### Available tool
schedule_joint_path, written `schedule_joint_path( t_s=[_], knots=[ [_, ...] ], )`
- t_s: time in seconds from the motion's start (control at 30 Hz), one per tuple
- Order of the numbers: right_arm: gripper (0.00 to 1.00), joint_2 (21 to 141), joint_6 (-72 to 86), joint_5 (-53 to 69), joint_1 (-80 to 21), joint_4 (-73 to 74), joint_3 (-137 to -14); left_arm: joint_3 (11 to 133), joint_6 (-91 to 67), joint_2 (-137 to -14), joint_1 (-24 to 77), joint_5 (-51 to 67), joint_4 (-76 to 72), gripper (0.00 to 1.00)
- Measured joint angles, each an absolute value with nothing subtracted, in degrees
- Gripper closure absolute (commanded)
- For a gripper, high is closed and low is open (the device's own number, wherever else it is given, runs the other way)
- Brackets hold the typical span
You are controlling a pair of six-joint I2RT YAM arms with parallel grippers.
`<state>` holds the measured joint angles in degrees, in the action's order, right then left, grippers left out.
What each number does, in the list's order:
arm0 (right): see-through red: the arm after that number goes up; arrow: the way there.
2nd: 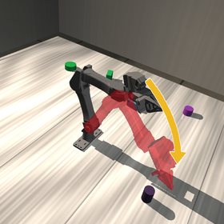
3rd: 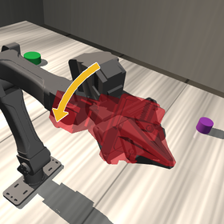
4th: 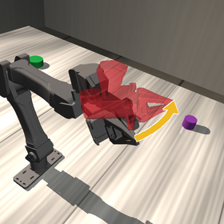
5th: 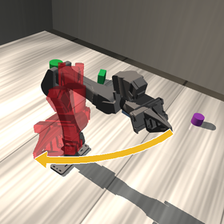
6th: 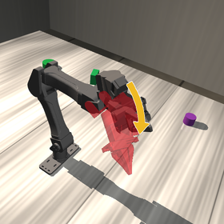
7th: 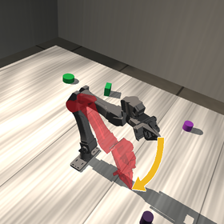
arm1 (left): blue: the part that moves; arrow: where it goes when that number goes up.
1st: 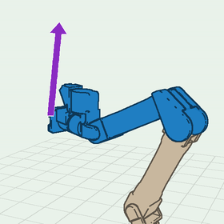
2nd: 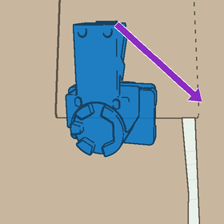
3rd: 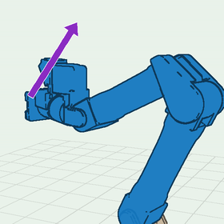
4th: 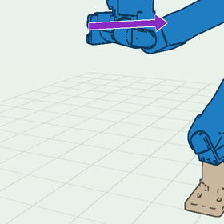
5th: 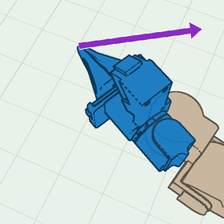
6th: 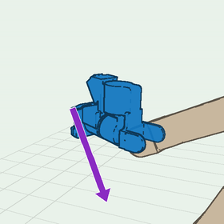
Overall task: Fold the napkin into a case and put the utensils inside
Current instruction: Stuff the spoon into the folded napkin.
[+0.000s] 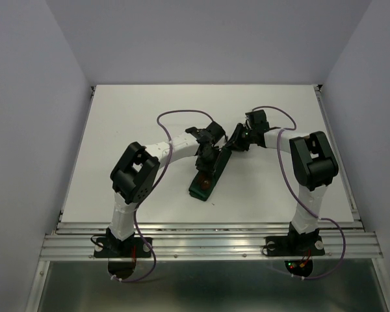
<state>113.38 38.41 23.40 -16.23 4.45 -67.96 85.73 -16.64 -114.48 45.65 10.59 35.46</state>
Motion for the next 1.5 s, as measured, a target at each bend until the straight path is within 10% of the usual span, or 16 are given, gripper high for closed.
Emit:
schedule_joint_path(
  t_s=[1.5],
  knots=[
    [0.72,113.4,38.4,23.5,-16.6,4.4,-68.0,90.8,-14.6,-120.0,47.2,8.1,38.1,0.81]
  ],
)
